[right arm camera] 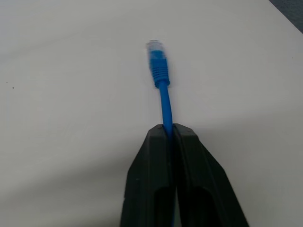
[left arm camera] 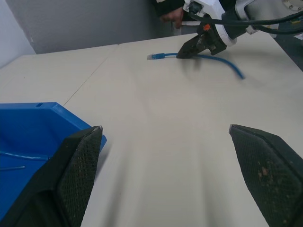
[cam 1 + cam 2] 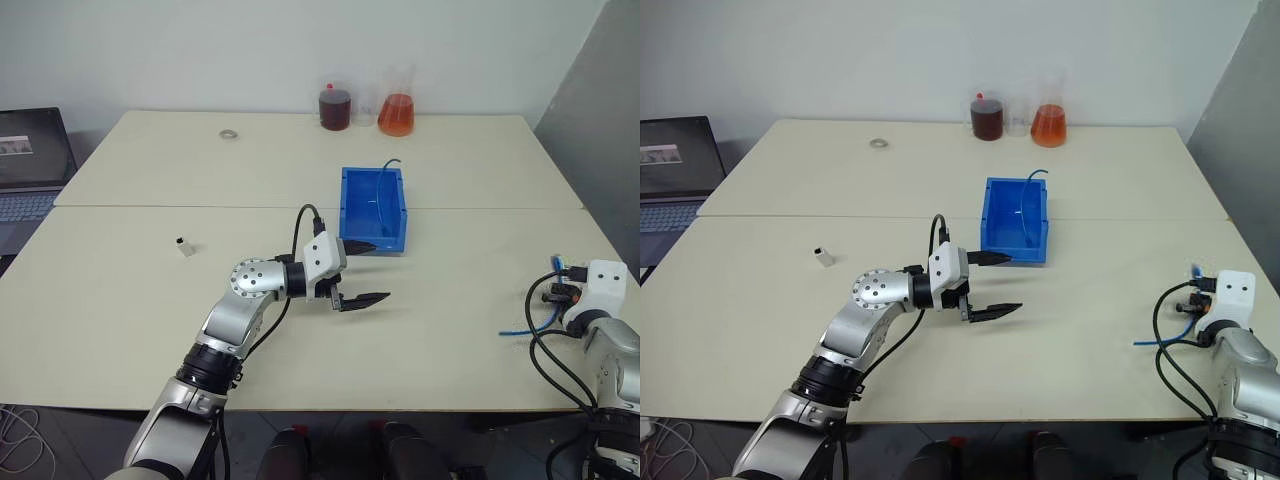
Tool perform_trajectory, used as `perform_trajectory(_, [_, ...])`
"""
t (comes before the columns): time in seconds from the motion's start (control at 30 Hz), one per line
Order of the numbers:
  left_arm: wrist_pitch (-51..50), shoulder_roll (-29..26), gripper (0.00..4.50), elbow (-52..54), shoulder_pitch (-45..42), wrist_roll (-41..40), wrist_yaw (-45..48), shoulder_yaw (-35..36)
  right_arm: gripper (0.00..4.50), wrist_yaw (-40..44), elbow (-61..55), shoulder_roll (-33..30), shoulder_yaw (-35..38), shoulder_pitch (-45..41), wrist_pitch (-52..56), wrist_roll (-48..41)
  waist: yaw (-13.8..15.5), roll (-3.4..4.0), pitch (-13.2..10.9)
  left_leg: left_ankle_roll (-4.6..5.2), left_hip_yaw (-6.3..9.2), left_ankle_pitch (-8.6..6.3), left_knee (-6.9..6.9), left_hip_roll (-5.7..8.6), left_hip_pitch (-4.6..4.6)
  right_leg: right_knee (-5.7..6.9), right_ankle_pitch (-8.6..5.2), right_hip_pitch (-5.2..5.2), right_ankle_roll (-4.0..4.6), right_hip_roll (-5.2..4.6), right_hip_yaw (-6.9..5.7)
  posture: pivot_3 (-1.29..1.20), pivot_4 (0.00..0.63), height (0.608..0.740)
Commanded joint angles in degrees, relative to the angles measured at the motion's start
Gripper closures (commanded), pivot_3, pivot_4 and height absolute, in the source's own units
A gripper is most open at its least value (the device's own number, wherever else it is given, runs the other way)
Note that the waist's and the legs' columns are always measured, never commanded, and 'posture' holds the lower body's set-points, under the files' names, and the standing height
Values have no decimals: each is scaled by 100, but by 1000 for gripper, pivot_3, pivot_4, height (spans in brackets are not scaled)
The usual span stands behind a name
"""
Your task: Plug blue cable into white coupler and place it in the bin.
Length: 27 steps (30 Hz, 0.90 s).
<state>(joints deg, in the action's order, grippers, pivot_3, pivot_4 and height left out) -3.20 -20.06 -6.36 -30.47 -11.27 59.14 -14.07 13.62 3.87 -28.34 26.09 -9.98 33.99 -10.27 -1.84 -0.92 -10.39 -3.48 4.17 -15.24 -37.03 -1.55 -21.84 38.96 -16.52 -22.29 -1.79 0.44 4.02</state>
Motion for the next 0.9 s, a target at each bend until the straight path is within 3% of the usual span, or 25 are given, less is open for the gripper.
perform_trajectory(0.03, [-67, -102, 0, 408, 120, -145, -84, 206, 4494, 260, -95, -340, -149, 194, -139, 97, 0, 0, 0, 0, 0, 0, 0, 0, 0, 0, 0, 0, 0, 0, 0, 0, 150, 740])
perform_trajectory(0.17, [-244, -471, 0, 1119, 722, -387, 7, 429, 4494, 1675, -1065, -1036, -584, 536, -341, -347, -24, 17, -4, 0, 0, 0, 3, -2, 0, 0, -1, -2, 1, 0, 0, 0, 150, 740])
perform_trajectory(0.27, [-367, -914, 0, 1962, 1566, -590, -39, 775, 4494, 3496, -1921, -1978, -1160, 1013, -615, -775, -74, 25, -8, 2, -3, -1, 6, -6, 3, 1, -1, -5, 1, 1, 3, 0, 150, 740])
perform_trajectory(0.4, [-455, -1226, 0, 2693, 2584, -642, -398, 1295, 4494, 4237, -2120, -2210, -1937, 605, -887, -872, -114, 5, -19, 2, 7, -2, 4, -14, 13, 0, -18, 6, -25, 4, -6, 0, 150, 740])
perform_trajectory(0.53, [-656, -1120, 0, 3483, 4216, -565, -1213, 2105, 4494, 4218, -1930, -1311, -3116, -658, -820, -729, -218, -13, -31, 2, -4, -1, 1, -15, 22, 0, -16, 8, -30, 2, 8, 0, 150, 740])
perform_trajectory(0.67, [-561, -498, 0, 4278, 5797, -261, -2157, 2398, 4494, 3738, -1149, 8, -4015, -1856, -779, -303, -218, -18, -34, 1, 8, -1, 2, -22, 19, 3, -17, 4, -27, 4, 3, 0, 150, 740])
perform_trajectory(0.77, [-649, 107, 0, 4494, 6318, -42, -2991, 2534, 4494, 3673, -533, 767, -4470, -2470, -999, -84, -121, -19, -36, 1, 12, -1, 0, -16, 10, -1, -3, 1, 0, -3, 1, 0, 150, 740])
perform_trajectory(0.9, [-481, 590, 0, 4558, 6581, 275, -3548, 2304, 4494, 3587, 409, 1297, -5022, -2803, -1640, 480, 28, -28, -31, 0, 28, -1, -1, -4, 0, -6, -3, 3, 3, -14, -18, 0, 150, 740])
